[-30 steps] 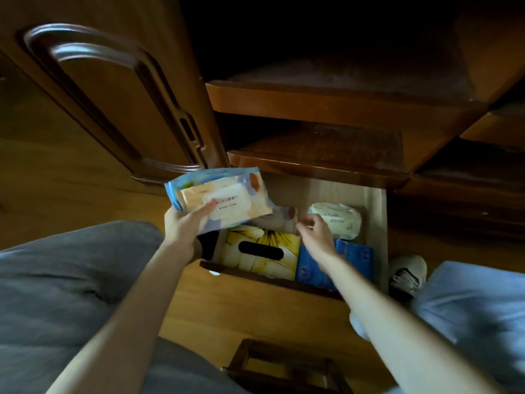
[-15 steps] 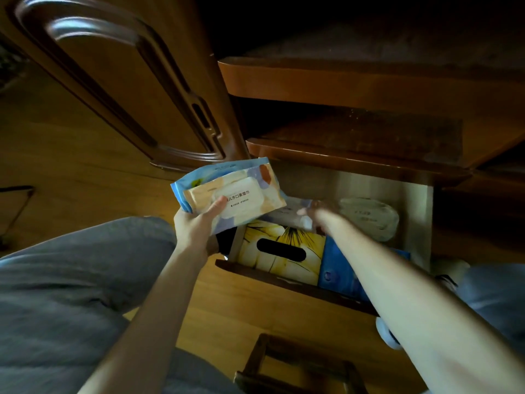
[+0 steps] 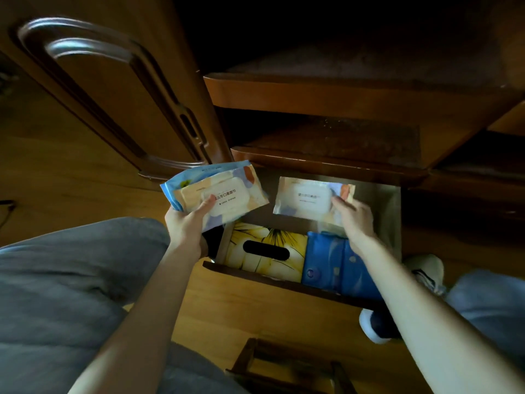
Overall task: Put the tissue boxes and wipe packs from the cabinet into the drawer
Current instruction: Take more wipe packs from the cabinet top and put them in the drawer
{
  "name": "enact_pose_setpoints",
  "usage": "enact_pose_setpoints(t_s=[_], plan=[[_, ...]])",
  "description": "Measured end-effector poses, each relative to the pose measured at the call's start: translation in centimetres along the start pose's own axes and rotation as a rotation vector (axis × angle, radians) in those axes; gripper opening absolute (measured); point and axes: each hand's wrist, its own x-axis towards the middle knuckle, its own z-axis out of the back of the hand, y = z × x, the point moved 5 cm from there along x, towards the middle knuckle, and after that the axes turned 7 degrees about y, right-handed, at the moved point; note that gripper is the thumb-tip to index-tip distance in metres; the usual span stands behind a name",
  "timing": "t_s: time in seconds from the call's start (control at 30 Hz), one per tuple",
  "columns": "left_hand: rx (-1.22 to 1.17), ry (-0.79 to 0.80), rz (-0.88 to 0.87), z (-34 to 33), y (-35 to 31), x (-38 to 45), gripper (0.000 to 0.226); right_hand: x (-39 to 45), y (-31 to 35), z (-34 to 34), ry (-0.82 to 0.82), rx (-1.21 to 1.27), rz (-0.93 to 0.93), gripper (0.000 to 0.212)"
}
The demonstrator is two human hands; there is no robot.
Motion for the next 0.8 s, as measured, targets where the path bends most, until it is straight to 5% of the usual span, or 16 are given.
enact_pose_setpoints(t_s=[0.17, 0.4, 0.63, 0.8], plan=[[0.02, 0.048, -0.008, -1.3, -0.2, -1.1, 0.035, -1.9, 0.3, 4.3, 0.08, 0.363, 0.022, 0.015], [0.009, 0.368, 0.163, -7.1, 1.1, -5.0, 0.012, -6.8, 3.8, -0.9, 0.335, 0.159, 0.124, 0.012], [0.022, 0.44, 0.177, -7.3, 0.4, -6.5, 0.026, -8.0, 5.1, -2.3, 0.338, 0.124, 0.175, 0.006], [-0.039, 0.507, 0.23, -7.7, 0.9, -6.5, 0.068, -7.6, 4.1, -2.8, 0.274, 0.037, 0.202, 0.02]])
